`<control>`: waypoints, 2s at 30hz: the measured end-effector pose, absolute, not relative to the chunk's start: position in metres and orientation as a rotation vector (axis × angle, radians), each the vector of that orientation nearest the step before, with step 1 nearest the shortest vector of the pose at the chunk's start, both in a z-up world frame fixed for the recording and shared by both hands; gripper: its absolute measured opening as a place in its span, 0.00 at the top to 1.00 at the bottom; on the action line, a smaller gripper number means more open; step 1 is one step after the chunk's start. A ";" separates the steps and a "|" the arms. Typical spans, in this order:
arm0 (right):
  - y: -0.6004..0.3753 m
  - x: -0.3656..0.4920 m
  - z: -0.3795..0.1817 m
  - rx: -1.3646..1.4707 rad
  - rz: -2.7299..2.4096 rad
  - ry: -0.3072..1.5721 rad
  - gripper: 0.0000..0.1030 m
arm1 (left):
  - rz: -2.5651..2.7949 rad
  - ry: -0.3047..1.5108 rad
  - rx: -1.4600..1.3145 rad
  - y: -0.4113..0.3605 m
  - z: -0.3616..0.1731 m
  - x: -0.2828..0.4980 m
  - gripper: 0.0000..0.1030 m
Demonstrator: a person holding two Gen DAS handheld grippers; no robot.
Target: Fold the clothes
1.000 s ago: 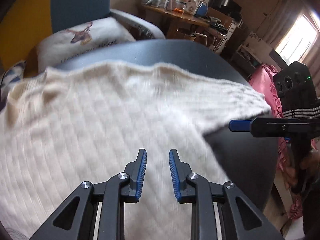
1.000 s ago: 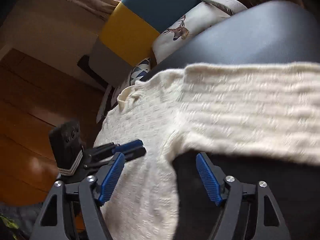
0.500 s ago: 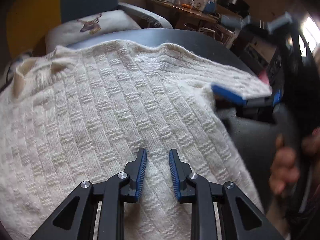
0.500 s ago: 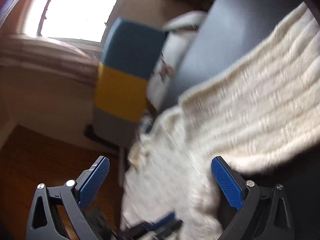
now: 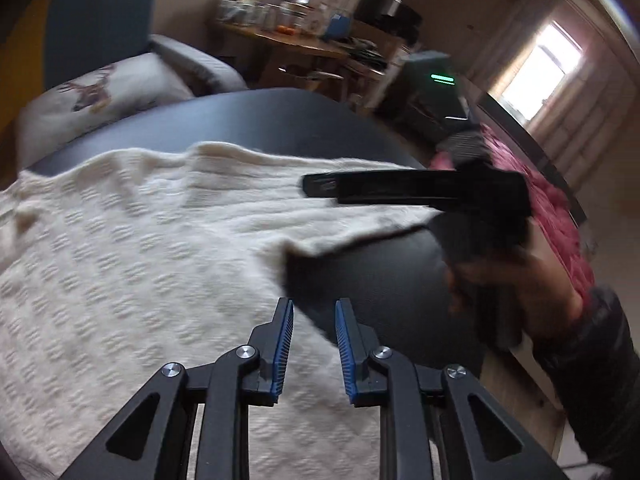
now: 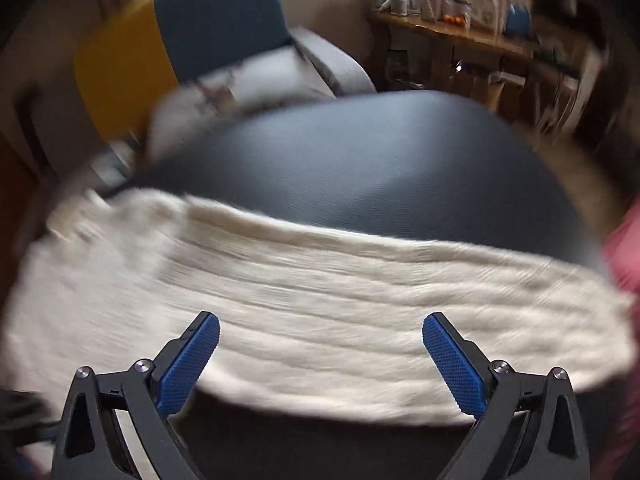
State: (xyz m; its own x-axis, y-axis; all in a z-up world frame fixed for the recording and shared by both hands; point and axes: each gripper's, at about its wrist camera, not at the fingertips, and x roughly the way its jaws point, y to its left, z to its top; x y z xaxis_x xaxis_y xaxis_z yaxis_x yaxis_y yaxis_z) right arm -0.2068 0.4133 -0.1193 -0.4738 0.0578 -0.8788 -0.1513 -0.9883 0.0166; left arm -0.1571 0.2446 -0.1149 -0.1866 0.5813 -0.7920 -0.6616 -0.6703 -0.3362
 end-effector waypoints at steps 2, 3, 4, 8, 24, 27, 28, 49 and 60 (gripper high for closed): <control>0.423 -0.211 -0.131 -1.571 2.559 0.105 0.00 | 1.906 0.171 -1.291 0.262 -0.126 -0.150 0.78; 0.428 -0.213 -0.137 -1.586 2.541 0.088 0.00 | 1.904 0.223 -1.364 0.269 -0.141 -0.152 0.79; 0.433 -0.215 -0.143 -1.601 2.524 0.071 0.00 | 1.901 0.243 -1.404 0.272 -0.151 -0.152 0.79; 0.456 -0.222 -0.150 -1.555 2.520 0.115 0.00 | 1.842 0.128 -1.388 0.267 -0.155 -0.152 0.79; 0.377 -0.187 -0.098 -1.549 2.977 0.199 0.04 | 1.988 -0.194 -1.451 0.192 -0.164 -0.152 0.84; 0.338 -0.194 -0.122 -1.678 2.877 -0.037 0.04 | 2.059 -0.214 -1.444 0.175 -0.164 -0.146 0.85; 0.333 -0.193 -0.136 -1.710 2.816 -0.118 0.04 | 2.083 -0.220 -1.441 0.169 -0.164 -0.144 0.87; 0.411 -0.263 -0.147 -1.474 2.559 0.111 0.00 | 2.253 0.105 -1.381 0.223 -0.151 -0.338 0.83; 0.420 -0.250 -0.136 -1.378 2.627 0.102 0.00 | 2.298 -0.059 -1.390 0.203 -0.138 -0.329 0.81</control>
State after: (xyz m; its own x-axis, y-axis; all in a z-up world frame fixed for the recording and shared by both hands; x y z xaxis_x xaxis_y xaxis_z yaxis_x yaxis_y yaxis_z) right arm -0.2497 0.4202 -0.1360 -0.5572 0.1213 -0.8215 -0.1849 -0.9826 -0.0197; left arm -0.3286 0.2031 -0.1380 -0.3901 0.3973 -0.8306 -0.3546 -0.8974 -0.2627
